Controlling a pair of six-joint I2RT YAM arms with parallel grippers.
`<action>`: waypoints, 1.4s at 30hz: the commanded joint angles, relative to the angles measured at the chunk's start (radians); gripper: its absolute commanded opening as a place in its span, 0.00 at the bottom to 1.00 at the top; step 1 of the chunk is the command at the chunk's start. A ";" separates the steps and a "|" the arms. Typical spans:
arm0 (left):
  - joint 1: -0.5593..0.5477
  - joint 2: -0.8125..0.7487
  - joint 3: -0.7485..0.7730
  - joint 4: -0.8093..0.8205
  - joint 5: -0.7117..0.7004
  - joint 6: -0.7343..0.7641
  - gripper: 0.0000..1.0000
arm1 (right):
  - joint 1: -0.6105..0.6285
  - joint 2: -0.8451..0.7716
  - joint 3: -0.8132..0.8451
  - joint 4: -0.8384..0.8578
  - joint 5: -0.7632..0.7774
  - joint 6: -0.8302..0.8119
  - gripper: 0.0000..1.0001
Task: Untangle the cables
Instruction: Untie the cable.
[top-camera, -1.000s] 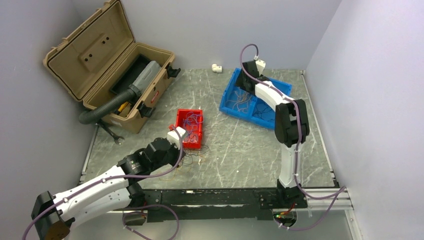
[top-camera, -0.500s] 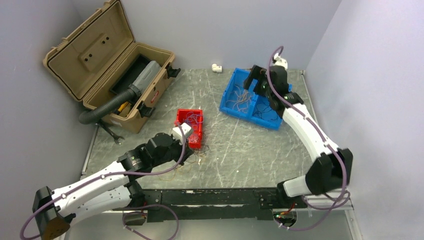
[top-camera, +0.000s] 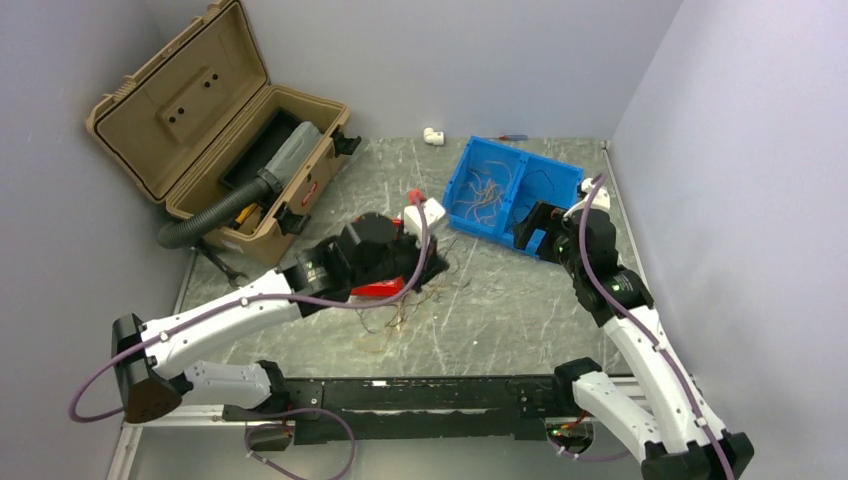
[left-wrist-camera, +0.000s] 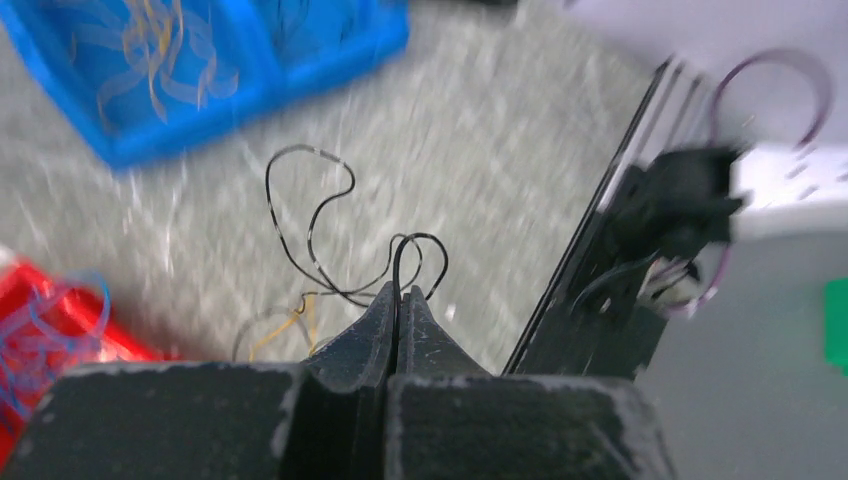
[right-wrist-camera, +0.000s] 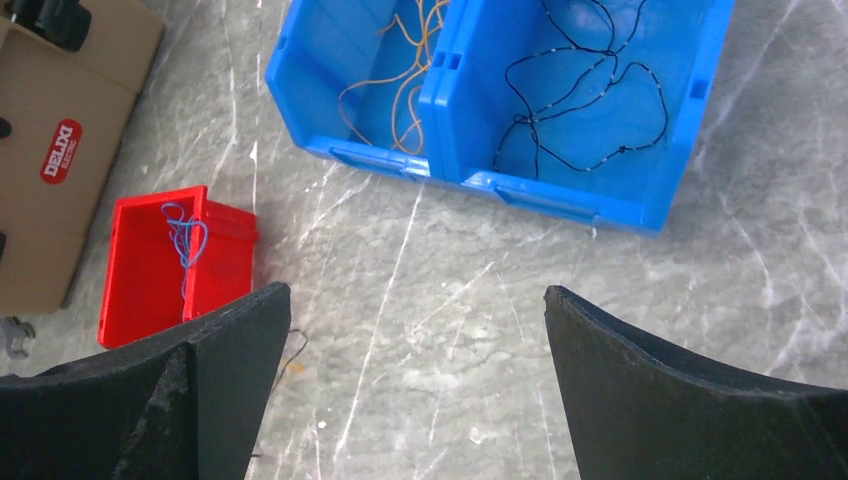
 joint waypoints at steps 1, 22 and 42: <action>-0.006 0.050 0.300 -0.048 0.084 0.055 0.00 | -0.004 -0.078 -0.014 -0.078 0.025 -0.034 0.99; 0.000 0.022 0.155 -0.004 0.135 0.005 0.00 | -0.004 -0.344 -0.243 0.212 -0.700 -0.040 1.00; 0.000 0.012 0.166 -0.055 0.049 0.041 0.00 | 0.053 -0.394 -0.477 0.223 -0.768 0.065 0.84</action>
